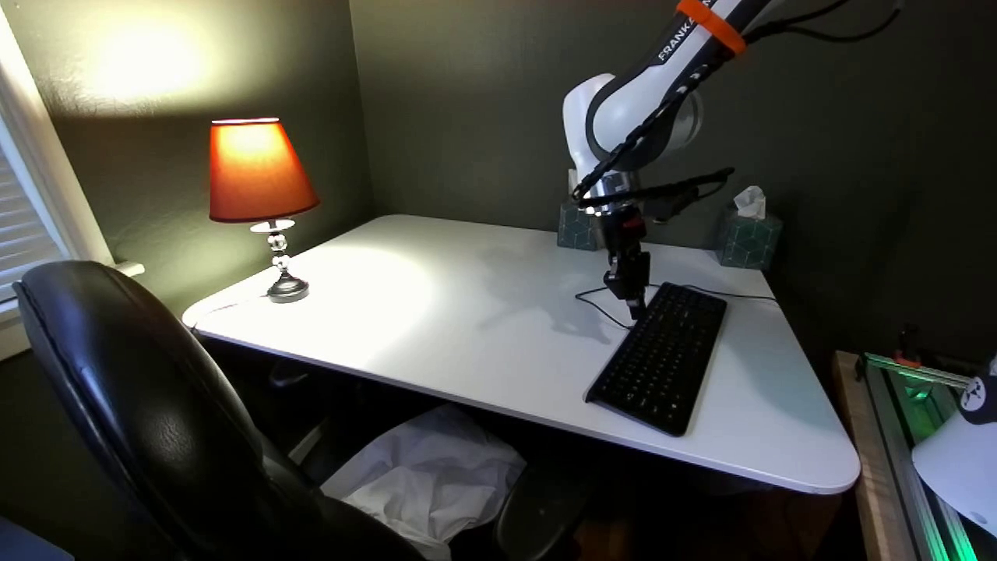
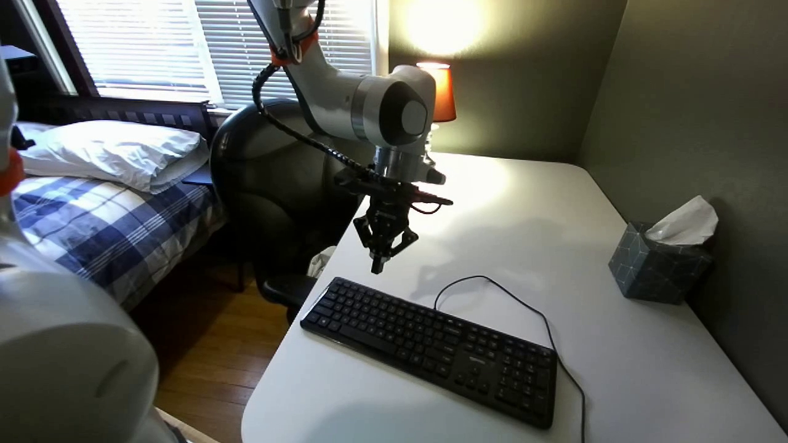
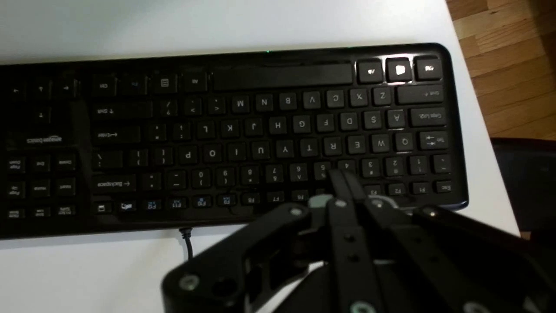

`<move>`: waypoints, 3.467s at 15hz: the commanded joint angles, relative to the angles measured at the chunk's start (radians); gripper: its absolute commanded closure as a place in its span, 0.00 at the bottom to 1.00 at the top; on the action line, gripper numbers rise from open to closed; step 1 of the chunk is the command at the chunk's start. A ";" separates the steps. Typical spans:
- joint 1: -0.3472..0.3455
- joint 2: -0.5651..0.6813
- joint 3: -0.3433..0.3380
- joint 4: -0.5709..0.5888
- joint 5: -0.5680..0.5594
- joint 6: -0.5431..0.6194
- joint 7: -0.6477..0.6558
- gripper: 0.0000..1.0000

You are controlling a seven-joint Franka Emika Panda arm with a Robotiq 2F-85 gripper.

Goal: Press the F5 button on the keyboard

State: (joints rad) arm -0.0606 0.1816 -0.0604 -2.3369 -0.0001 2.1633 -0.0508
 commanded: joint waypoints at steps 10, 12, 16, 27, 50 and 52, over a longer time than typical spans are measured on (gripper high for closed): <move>0.020 0.120 0.009 0.102 -0.030 -0.131 0.038 1.00; 0.022 0.140 0.010 0.116 -0.032 -0.146 0.044 1.00; 0.024 0.170 0.009 0.137 -0.036 -0.170 0.047 1.00; 0.027 0.237 0.012 0.188 -0.048 -0.186 0.037 1.00; 0.022 0.337 0.018 0.281 -0.042 -0.244 0.017 1.00; 0.022 0.342 0.018 0.287 -0.042 -0.244 0.016 1.00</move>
State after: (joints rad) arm -0.0380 0.4991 -0.0481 -2.0813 -0.0327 1.9547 -0.0279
